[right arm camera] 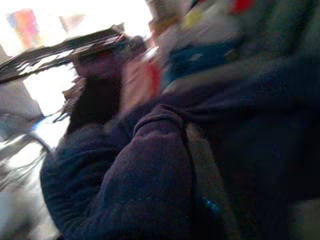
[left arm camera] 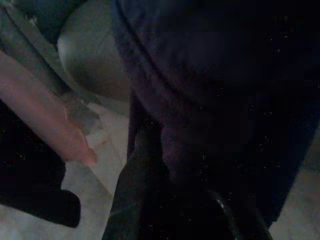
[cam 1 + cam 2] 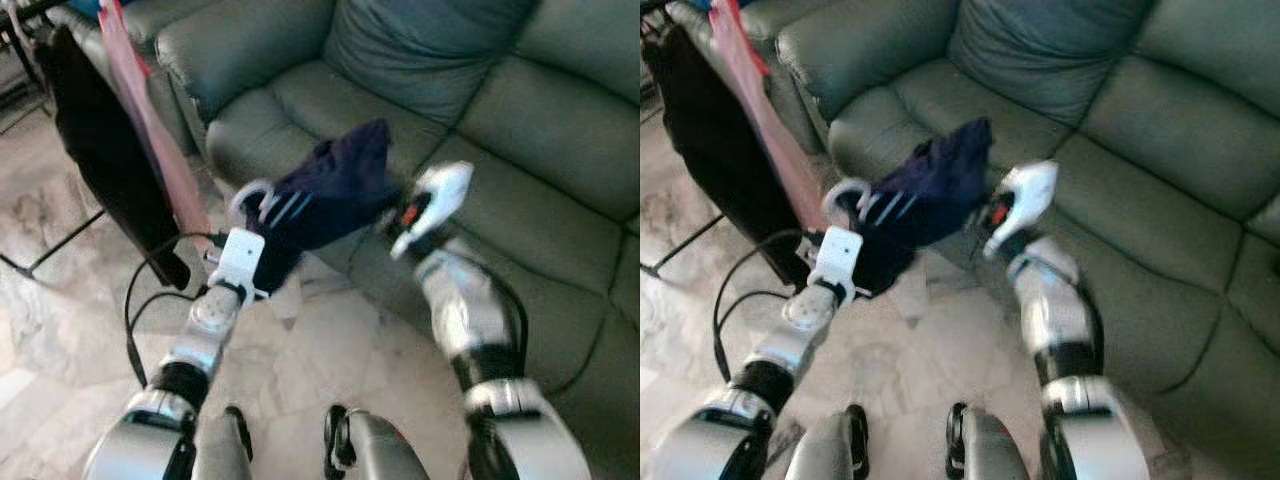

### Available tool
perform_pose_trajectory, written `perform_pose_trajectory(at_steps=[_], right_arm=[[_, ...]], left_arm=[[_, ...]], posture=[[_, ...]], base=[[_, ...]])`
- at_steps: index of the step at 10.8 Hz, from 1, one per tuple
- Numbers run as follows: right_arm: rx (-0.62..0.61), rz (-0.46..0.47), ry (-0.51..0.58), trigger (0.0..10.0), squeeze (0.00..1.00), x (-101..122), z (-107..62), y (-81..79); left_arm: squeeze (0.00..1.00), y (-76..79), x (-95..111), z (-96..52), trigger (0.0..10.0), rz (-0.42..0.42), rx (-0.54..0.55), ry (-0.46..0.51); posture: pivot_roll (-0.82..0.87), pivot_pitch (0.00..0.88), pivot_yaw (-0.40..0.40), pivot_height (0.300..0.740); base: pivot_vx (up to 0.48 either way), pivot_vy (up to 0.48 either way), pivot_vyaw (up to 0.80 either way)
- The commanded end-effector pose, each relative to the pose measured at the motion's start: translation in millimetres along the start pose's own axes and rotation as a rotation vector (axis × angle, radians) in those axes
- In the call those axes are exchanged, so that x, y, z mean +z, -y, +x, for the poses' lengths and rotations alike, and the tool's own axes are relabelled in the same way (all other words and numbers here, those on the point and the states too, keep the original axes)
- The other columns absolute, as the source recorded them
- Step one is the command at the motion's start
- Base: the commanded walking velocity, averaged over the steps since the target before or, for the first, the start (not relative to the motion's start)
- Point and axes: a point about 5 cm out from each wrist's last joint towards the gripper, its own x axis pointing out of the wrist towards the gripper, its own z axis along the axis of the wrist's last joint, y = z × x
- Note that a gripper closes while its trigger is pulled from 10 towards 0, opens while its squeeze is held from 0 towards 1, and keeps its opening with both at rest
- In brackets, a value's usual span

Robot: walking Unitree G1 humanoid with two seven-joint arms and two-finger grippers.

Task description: Hang hanger

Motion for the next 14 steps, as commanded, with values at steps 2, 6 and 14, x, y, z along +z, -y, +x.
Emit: perform_pose_trajectory(at_steps=[2, 6, 14], right_arm=[[0.242, -0.029, -0.286, 0.0, 0.00, -42.0, -22.1, -24.3], [0.106, -0.438, -0.783, 0.0, 0.00, -99.9, -84.4, 0.1], [-0.119, -0.483, -0.632, 10.0, 1.00, -85.5, -70.8, 13.7]], left_arm=[[0.00, -3.6, 14.0, 5.8, 0.0, -0.063, 0.034, 0.043], [0.00, -5.4, 25.5, 8.4, 0.0, -0.168, 0.004, 0.084], [0.00, -33.2, 29.4, 9.4, 0.0, -0.212, 0.197, 0.085]], posture=[[-0.04, 0.191, -0.068, 0.740], [-0.04, 0.191, -0.068, 0.740], [-0.04, 0.193, -0.067, 0.740]], base=[[0.000, 0.000, 0.00], [0.000, 0.000, 0.00], [0.000, 0.000, 0.00]])
